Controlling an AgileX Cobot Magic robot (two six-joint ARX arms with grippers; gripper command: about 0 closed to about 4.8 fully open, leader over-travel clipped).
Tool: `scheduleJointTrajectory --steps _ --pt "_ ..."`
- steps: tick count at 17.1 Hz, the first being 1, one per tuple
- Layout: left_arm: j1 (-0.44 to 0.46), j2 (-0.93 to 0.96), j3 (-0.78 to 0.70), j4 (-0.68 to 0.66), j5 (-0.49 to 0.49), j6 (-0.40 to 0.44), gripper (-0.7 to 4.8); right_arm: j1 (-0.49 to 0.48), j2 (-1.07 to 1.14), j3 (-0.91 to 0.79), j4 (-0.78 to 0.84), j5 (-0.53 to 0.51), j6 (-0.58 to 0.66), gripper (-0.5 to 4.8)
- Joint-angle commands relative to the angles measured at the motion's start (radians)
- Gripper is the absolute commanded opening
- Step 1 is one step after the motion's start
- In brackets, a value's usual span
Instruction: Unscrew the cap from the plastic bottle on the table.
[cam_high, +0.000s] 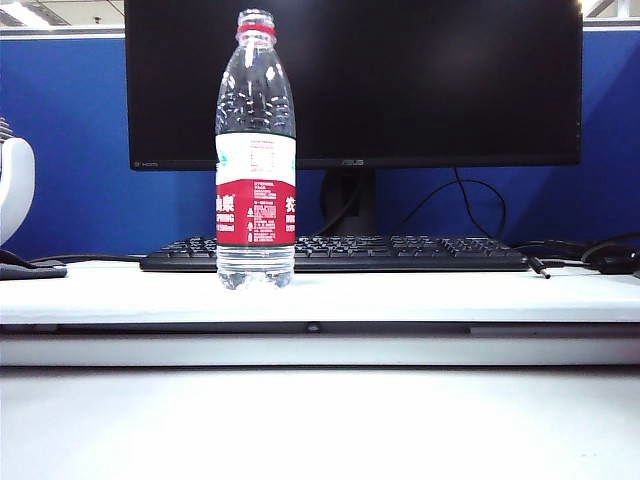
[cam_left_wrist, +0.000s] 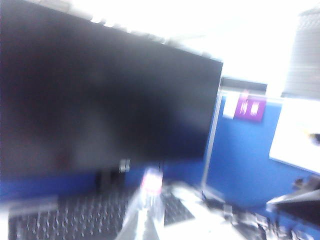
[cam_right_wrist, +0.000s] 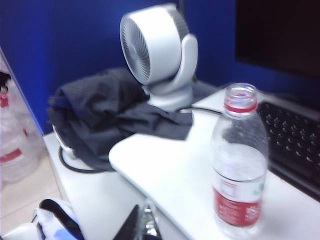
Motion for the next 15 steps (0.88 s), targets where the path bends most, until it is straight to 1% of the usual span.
scheduleJointTrajectory --steps 1,2,3,4,5,6,7,8,9,11,12,15 --pt "0.0 -0.003 -0.004 -0.066 0.078 -0.018 -0.06 0.008 -0.05 -0.102 0.079 -0.01 0.012 -0.01" --pt "0.0 -0.003 -0.004 -0.071 0.077 -0.014 -0.06 0.013 -0.077 -0.135 0.094 -0.007 0.025 -0.01" --pt "0.0 -0.003 -0.008 -0.068 0.075 -0.003 -0.06 0.021 -0.117 -0.177 0.129 0.03 0.04 -0.01" --pt "0.0 -0.003 -0.008 -0.07 0.076 0.0 -0.05 0.035 -0.212 -0.257 0.175 0.155 0.09 -0.01" --pt "0.0 -0.003 -0.008 -0.07 0.075 0.0 -0.05 0.045 -0.285 -0.309 0.19 0.254 0.11 -0.01" --pt "0.0 -0.003 -0.008 -0.072 0.076 0.0 -0.05 0.05 -0.428 -0.393 0.204 0.403 0.11 -0.01" --pt "0.0 -0.003 -0.008 -0.076 0.079 0.0 -0.05 0.049 -0.51 -0.432 0.211 0.504 0.094 -0.01" --pt "0.0 -0.003 -0.008 -0.084 0.081 0.0 -0.05 0.04 -0.598 -0.47 0.251 0.669 0.026 -0.01" --pt "0.0 -0.003 -0.008 -0.089 0.074 0.0 -0.05 0.024 -0.646 -0.481 0.266 0.768 -0.003 -0.01" --pt "0.0 -0.003 -0.008 -0.099 0.085 0.0 -0.05 -0.018 -0.739 -0.48 0.26 0.913 -0.004 -0.01" --pt "0.0 -0.003 -0.008 -0.104 0.082 0.0 -0.05 -0.026 -0.772 -0.48 0.259 0.917 -0.004 -0.01" --pt "0.0 -0.003 -0.008 -0.111 0.082 0.0 -0.05 -0.023 -0.772 -0.479 0.262 0.932 -0.004 -0.01"
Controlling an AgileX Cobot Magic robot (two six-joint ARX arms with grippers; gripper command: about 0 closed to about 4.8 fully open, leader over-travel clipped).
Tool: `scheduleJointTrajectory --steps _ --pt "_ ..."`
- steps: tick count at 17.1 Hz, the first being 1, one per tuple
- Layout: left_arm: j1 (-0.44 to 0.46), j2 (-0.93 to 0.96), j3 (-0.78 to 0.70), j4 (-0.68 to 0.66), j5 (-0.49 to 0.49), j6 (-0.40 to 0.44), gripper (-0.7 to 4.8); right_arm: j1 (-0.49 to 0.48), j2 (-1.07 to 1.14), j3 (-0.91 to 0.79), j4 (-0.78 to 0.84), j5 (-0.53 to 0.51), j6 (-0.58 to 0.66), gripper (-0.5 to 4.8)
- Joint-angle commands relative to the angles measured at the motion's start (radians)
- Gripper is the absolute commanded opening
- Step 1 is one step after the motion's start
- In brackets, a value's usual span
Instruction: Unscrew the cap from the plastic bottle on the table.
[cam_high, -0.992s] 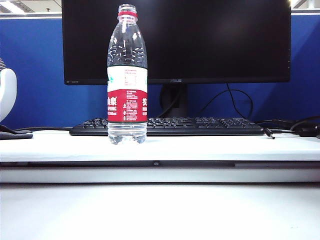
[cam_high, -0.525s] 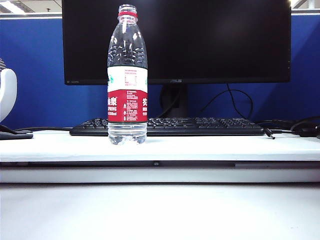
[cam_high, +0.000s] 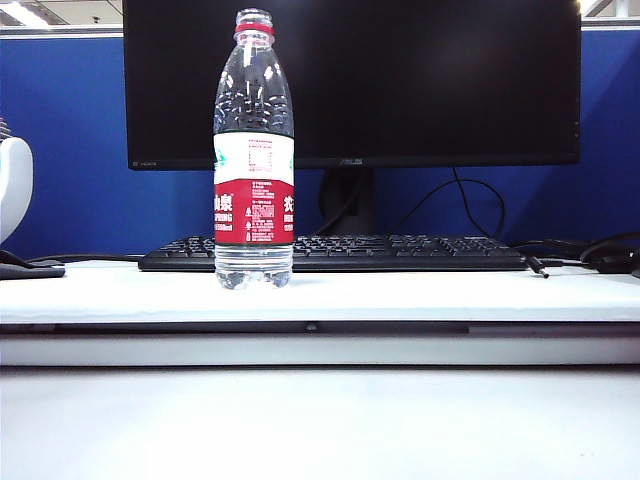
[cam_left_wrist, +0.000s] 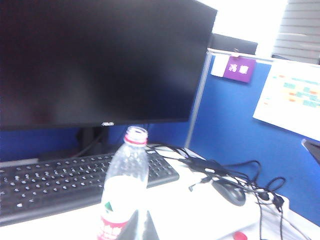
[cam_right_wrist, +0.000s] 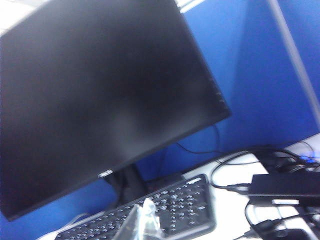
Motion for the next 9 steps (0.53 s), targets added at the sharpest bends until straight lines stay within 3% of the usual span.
scheduleJointTrajectory --steps 1,6,8,9 --pt "0.001 -0.003 0.002 -0.001 -0.002 0.004 -0.05 0.002 -0.002 0.003 -0.026 0.008 -0.003 -0.01" --pt "0.002 -0.003 0.002 -0.013 -0.001 0.005 -0.05 0.002 -0.002 0.003 -0.133 0.008 -0.003 -0.01" --pt "0.031 -0.003 0.002 -0.009 0.005 -0.003 -0.05 0.002 -0.002 0.003 -0.177 0.008 -0.003 -0.01" --pt "0.095 -0.003 0.0 -0.09 -0.003 0.003 -0.05 0.002 -0.002 0.003 -0.207 0.008 -0.003 -0.01"
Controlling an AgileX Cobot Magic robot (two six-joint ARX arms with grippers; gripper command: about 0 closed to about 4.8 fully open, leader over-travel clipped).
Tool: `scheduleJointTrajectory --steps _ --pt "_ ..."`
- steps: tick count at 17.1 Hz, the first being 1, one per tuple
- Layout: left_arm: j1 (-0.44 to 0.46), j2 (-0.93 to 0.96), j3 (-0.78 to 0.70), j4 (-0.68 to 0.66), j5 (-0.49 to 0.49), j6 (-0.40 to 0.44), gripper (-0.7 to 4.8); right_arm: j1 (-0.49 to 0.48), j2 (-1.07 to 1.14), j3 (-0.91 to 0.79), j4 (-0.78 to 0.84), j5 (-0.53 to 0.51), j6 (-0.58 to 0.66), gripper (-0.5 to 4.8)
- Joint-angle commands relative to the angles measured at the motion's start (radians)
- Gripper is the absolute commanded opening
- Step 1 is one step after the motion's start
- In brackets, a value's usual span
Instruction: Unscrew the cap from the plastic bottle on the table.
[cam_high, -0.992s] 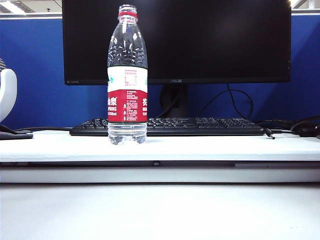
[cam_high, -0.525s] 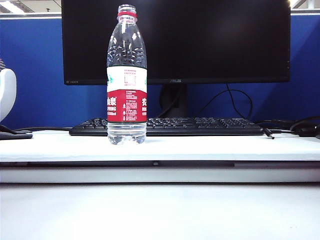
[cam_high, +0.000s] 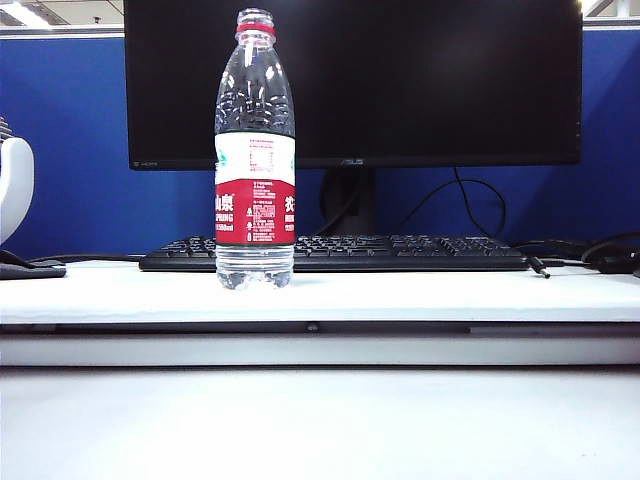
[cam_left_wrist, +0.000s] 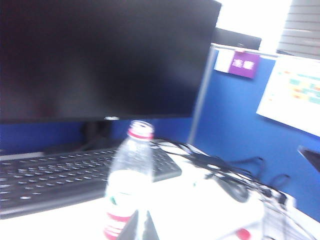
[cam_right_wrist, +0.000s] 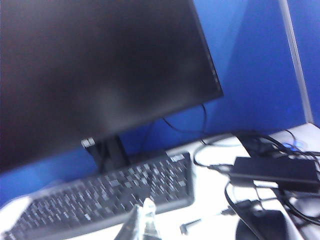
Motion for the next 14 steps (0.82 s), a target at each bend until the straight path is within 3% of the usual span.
scheduleJointTrajectory --steps 1,3,5,7,10,14 --pt "0.138 -0.003 -0.012 -0.144 -0.037 0.003 -0.05 0.0 -0.001 0.004 -0.066 0.001 -0.003 -0.01" --pt "0.286 -0.003 -0.118 -0.129 -0.053 -0.024 -0.05 0.0 -0.001 0.004 -0.109 0.001 -0.003 -0.01" --pt "0.365 -0.003 -0.26 0.049 -0.053 -0.026 -0.05 0.0 -0.001 0.004 -0.144 0.001 -0.003 -0.01" --pt "0.387 -0.003 -0.39 0.312 -0.076 0.0 -0.05 0.0 -0.001 0.004 -0.146 0.002 -0.003 -0.01" --pt "0.386 -0.003 -0.503 0.553 -0.165 0.064 -0.05 0.0 -0.001 0.004 -0.146 0.002 -0.003 -0.01" --pt "0.354 -0.003 -0.512 0.45 -0.158 0.058 -0.05 0.0 -0.001 0.004 -0.146 0.001 -0.003 -0.01"
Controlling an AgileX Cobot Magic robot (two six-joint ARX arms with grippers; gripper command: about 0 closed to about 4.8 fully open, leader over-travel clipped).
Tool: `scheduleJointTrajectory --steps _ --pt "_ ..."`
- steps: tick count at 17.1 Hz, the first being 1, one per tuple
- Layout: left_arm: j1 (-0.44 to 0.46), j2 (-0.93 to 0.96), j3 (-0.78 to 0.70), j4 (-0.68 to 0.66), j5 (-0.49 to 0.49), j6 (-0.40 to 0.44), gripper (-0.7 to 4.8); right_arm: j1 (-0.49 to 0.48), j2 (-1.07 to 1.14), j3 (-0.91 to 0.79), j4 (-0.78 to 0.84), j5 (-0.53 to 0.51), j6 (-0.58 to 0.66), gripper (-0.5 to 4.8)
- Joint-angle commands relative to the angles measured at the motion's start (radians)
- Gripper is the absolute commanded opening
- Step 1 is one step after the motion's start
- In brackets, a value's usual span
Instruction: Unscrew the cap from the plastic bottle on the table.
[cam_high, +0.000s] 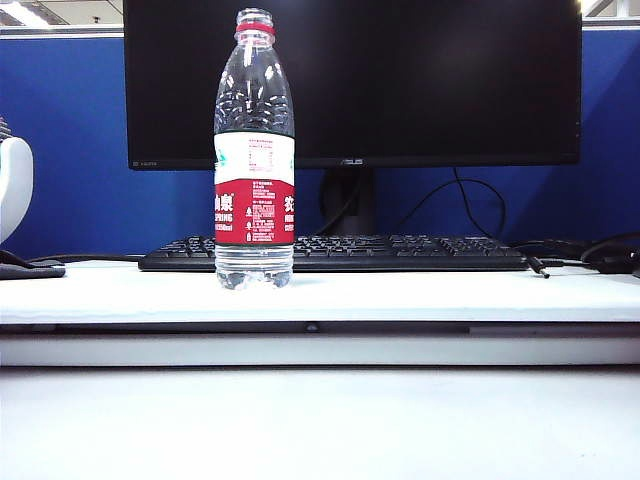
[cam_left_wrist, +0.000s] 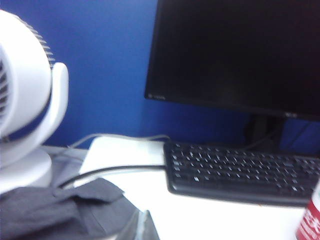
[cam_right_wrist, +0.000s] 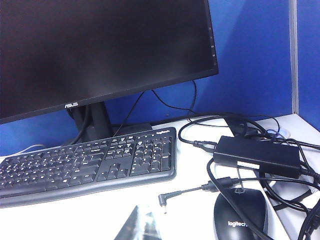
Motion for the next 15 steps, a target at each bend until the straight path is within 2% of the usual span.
scheduleJointTrajectory --steps 1,6,10,13,15 --pt "-0.035 -0.002 -0.001 -0.1 0.003 0.002 -0.05 0.0 -0.001 0.005 0.009 0.002 -0.003 -0.01" --pt "-0.034 -0.002 -0.001 -0.105 -0.006 0.042 -0.05 0.0 -0.001 0.005 0.009 0.002 -0.003 -0.01" --pt "-0.034 -0.002 -0.001 -0.105 -0.157 0.055 -0.05 0.0 -0.001 0.005 0.009 0.002 -0.003 -0.01" --pt "-0.034 -0.002 -0.001 -0.104 -0.208 0.062 -0.05 0.0 -0.001 0.005 0.009 0.002 -0.003 -0.01" --pt "-0.033 -0.002 -0.001 -0.104 -0.208 0.063 -0.05 0.0 -0.001 0.005 0.009 0.002 -0.003 -0.01"
